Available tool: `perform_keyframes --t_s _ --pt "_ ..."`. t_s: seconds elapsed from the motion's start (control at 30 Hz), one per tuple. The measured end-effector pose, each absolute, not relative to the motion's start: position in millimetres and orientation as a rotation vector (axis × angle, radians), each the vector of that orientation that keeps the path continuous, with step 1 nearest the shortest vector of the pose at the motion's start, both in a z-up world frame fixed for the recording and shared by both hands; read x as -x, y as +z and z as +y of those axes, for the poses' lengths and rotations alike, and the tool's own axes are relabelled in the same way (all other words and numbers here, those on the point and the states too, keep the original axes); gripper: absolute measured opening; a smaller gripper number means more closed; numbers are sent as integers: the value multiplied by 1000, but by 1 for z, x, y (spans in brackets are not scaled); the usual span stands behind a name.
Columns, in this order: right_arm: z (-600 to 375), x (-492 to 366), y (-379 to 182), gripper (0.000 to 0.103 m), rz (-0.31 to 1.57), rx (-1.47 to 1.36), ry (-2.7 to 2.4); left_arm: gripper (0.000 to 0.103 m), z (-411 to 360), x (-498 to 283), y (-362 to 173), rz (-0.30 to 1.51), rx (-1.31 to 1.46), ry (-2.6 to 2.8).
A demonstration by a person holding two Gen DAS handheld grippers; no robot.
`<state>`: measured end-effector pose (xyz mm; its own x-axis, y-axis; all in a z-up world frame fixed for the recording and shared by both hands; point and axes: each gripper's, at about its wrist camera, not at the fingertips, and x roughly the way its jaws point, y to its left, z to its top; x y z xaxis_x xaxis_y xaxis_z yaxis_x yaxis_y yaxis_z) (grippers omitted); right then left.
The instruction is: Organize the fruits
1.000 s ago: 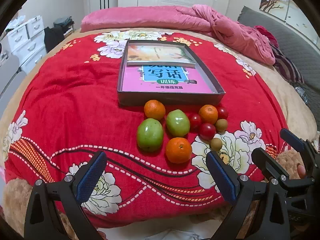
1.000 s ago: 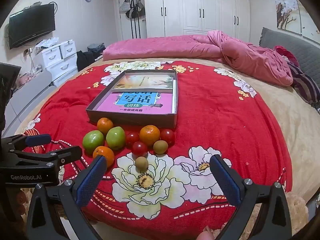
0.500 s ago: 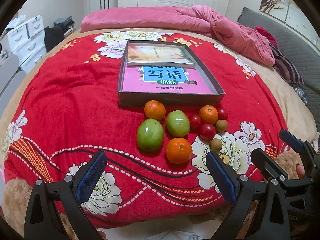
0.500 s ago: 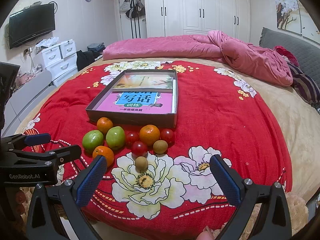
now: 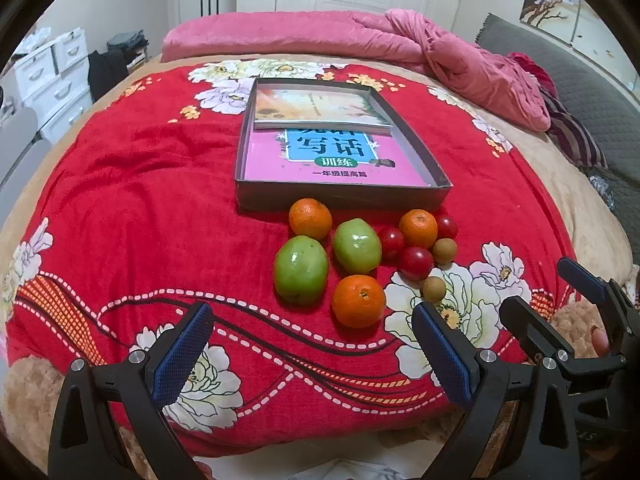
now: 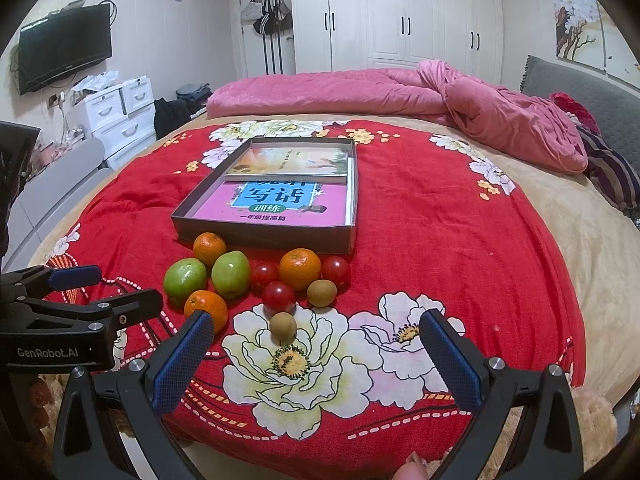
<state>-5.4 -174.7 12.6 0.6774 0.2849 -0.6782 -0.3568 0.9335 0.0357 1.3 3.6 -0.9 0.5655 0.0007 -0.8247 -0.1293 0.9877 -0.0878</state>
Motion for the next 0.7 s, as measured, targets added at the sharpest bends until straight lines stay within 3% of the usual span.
perform_keyframes --t_s 0.7 --pt "-168 -39 -29 103 932 130 412 99 8 -19 -29 1079 231 -33"
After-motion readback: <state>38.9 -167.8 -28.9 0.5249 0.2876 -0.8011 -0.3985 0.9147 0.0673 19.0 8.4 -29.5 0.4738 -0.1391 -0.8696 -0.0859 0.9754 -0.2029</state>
